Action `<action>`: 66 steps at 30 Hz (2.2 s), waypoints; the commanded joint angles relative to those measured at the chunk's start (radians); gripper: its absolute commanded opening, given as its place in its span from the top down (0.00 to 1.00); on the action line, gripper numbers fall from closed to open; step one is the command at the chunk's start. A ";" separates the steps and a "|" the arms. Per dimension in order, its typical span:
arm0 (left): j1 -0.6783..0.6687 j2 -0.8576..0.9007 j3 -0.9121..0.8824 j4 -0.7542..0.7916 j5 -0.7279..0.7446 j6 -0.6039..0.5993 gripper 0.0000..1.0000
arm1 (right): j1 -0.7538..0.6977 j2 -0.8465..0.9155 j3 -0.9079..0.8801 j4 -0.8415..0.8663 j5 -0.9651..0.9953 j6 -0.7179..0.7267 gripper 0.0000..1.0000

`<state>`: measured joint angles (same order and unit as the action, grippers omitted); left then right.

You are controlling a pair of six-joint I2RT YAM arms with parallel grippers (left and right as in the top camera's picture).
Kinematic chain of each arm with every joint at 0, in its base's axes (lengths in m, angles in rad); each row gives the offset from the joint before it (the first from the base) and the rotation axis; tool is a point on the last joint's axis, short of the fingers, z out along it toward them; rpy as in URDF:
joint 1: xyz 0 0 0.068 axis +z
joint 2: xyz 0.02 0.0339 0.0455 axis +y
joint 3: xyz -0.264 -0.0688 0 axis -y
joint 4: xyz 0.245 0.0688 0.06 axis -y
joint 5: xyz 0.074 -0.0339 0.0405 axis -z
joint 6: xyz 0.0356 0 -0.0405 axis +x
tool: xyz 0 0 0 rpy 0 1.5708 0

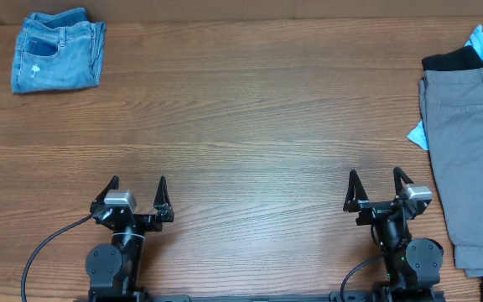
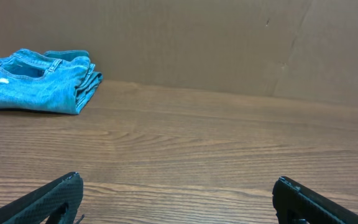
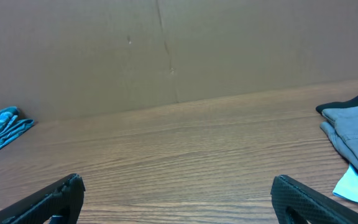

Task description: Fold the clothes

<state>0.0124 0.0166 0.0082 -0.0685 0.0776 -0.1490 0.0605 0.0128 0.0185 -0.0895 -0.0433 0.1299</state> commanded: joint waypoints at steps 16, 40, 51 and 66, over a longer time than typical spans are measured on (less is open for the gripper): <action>-0.006 -0.012 -0.003 -0.003 -0.010 0.022 0.00 | 0.006 -0.010 -0.010 0.006 0.013 -0.003 0.00; -0.006 -0.012 -0.003 -0.003 -0.010 0.022 0.00 | 0.006 -0.010 -0.010 0.025 0.043 -0.004 0.00; -0.006 -0.012 -0.003 -0.003 -0.010 0.022 0.00 | 0.007 -0.010 -0.010 0.168 -0.356 0.295 0.00; -0.006 -0.012 -0.003 -0.003 -0.010 0.022 0.00 | 0.005 0.127 0.283 0.204 -0.015 0.009 0.00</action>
<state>0.0124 0.0166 0.0082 -0.0685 0.0772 -0.1490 0.0608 0.0666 0.1528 0.1539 -0.2417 0.3069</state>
